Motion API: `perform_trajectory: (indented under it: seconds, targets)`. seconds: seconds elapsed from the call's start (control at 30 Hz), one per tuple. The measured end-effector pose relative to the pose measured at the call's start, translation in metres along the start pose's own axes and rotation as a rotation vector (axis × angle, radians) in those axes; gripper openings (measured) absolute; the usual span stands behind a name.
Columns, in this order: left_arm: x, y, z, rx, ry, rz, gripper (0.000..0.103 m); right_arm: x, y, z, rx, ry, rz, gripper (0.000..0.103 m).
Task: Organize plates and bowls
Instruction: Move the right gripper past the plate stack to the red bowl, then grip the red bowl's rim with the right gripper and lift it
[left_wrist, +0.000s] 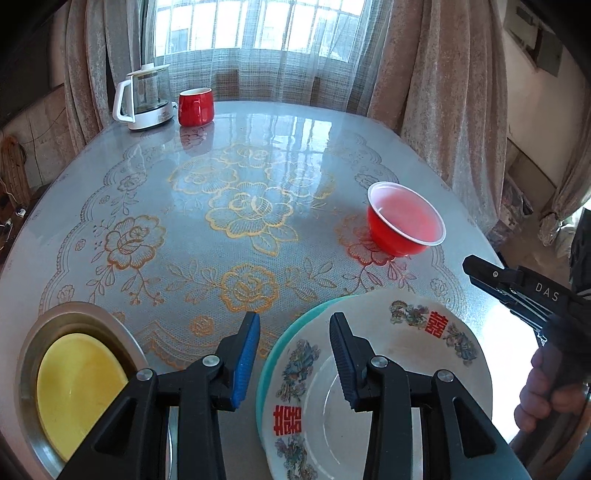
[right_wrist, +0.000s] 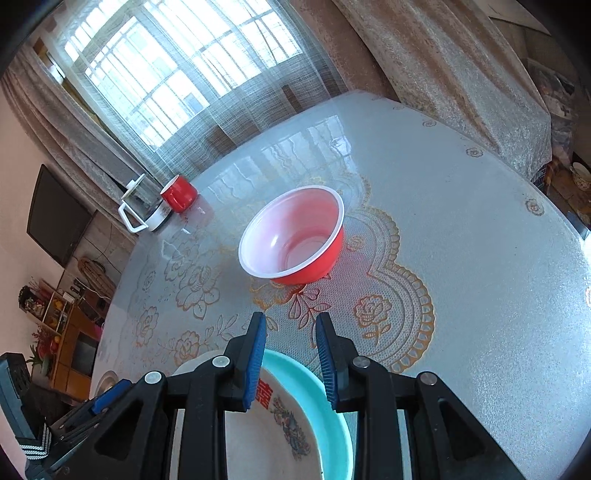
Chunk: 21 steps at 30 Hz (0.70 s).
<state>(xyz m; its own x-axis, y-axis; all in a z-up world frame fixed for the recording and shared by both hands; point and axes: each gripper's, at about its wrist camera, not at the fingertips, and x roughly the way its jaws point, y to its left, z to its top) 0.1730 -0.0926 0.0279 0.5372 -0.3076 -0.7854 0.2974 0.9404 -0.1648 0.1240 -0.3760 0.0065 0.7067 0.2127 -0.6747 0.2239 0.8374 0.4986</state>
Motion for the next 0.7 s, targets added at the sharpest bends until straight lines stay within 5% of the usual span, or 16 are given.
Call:
perform_trajectory:
  seconds: [0.33, 0.7]
  targets:
    - [0.031, -0.037, 0.047, 0.003, -0.015, -0.103, 0.039, 0.027, -0.014, 0.038, 0.045, -0.014, -0.029, 0.028]
    - [0.094, -0.06, 0.086, -0.085, 0.065, -0.161, 0.039, 0.057, -0.025, 0.053, 0.068, 0.015, -0.062, 0.028]
